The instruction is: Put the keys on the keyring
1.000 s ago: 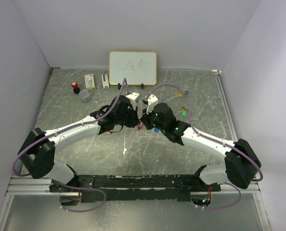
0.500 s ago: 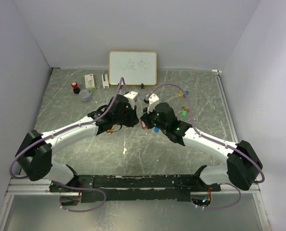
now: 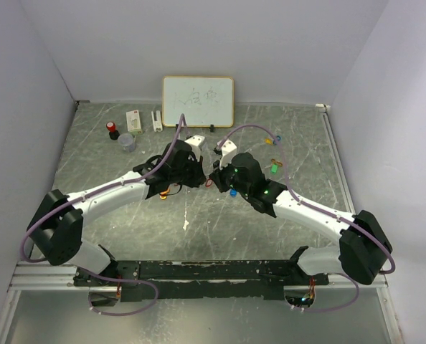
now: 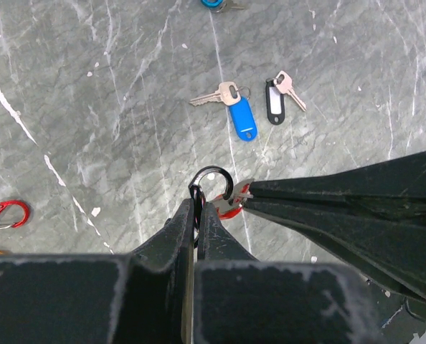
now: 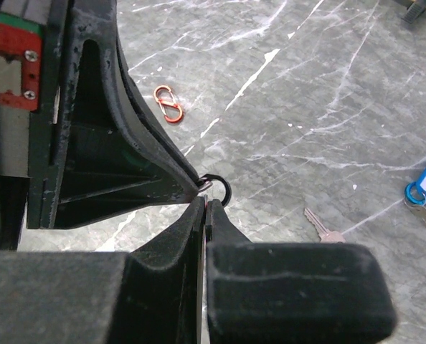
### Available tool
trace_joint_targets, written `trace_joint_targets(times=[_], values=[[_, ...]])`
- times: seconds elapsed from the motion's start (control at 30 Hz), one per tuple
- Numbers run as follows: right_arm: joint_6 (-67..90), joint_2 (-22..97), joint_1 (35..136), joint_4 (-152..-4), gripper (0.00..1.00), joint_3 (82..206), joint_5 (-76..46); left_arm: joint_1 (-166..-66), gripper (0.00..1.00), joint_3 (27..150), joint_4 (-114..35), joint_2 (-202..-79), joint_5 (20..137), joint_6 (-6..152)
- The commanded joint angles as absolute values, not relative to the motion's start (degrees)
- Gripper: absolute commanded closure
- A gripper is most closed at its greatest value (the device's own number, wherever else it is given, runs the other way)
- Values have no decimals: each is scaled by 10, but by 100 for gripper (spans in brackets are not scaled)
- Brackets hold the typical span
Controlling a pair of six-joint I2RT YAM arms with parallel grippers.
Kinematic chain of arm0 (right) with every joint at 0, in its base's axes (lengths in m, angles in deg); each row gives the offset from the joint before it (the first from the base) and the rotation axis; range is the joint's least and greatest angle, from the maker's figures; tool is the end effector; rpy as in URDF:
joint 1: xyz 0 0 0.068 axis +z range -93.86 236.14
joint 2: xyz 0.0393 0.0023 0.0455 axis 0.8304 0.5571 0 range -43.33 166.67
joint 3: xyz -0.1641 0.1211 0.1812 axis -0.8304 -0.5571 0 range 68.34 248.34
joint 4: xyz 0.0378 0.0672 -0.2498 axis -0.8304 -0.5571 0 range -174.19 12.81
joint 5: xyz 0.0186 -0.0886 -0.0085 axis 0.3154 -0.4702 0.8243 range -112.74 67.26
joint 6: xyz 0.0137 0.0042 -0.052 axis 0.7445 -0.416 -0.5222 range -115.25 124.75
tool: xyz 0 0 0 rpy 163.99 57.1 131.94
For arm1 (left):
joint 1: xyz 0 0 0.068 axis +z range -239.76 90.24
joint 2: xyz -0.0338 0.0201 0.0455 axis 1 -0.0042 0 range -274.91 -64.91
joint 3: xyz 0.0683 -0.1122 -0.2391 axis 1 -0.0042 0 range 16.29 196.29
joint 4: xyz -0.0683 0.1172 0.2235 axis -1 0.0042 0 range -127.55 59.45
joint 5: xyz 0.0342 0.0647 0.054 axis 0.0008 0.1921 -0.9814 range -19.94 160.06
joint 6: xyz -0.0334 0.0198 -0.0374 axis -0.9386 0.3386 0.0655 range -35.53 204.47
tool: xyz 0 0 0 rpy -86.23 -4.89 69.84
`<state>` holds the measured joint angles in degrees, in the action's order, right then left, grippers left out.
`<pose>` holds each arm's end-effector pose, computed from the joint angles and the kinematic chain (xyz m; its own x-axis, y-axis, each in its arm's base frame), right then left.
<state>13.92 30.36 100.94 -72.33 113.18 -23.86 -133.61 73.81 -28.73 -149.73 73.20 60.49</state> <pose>0.2060 0.2035 0.2566 -0.3950 -0.1678 -0.9032 -0.6370 0.7585 0.1377 0.2365 -0.2299 0.2529 -0.6825 0.0929 -0.7249 0.4884 0.7959 -0.3579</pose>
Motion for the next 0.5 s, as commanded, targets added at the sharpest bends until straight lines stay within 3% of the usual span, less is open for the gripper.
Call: trace_joint_targets(times=[0.0, 0.47], values=[[132, 297, 1008, -724, 100, 1127, -230, -1331, 93, 767, -309, -1501, 734, 603], [134, 306, 1008, -718, 100, 1126, -239, -1328, 93, 772, -304, -1492, 746, 607]])
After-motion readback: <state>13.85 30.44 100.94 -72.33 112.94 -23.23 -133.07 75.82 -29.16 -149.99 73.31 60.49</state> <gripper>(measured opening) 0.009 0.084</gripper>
